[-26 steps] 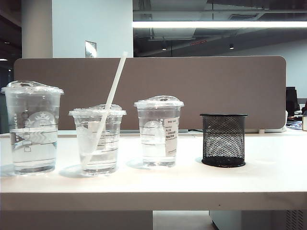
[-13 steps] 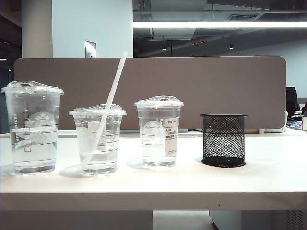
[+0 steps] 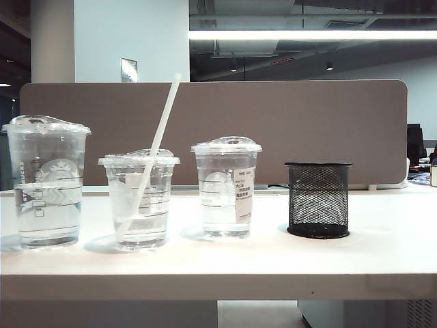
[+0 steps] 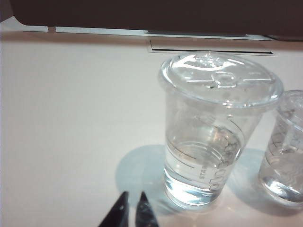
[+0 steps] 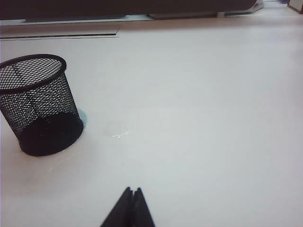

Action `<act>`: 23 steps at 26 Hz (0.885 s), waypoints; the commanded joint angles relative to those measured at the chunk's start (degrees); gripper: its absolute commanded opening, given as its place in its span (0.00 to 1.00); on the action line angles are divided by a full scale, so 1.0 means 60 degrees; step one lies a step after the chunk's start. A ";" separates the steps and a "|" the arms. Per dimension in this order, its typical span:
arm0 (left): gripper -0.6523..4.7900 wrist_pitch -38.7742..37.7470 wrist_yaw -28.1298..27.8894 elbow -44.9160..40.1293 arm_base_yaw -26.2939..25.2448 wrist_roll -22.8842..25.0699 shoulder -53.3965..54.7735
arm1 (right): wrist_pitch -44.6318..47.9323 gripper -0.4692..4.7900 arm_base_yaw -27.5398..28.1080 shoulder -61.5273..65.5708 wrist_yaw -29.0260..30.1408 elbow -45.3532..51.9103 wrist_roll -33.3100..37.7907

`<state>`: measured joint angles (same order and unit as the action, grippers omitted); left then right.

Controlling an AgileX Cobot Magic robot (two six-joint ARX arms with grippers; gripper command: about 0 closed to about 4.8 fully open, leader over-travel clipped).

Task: Pick up the straw and insert it into the small coffee cup.

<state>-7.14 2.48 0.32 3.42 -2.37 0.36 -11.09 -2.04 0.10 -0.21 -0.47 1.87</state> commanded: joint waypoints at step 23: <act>0.17 0.0058 0.0051 0.0033 -0.0015 0.0036 0.0007 | 0.0102 0.11 -0.0452 -0.0011 0.0029 0.0069 -0.0040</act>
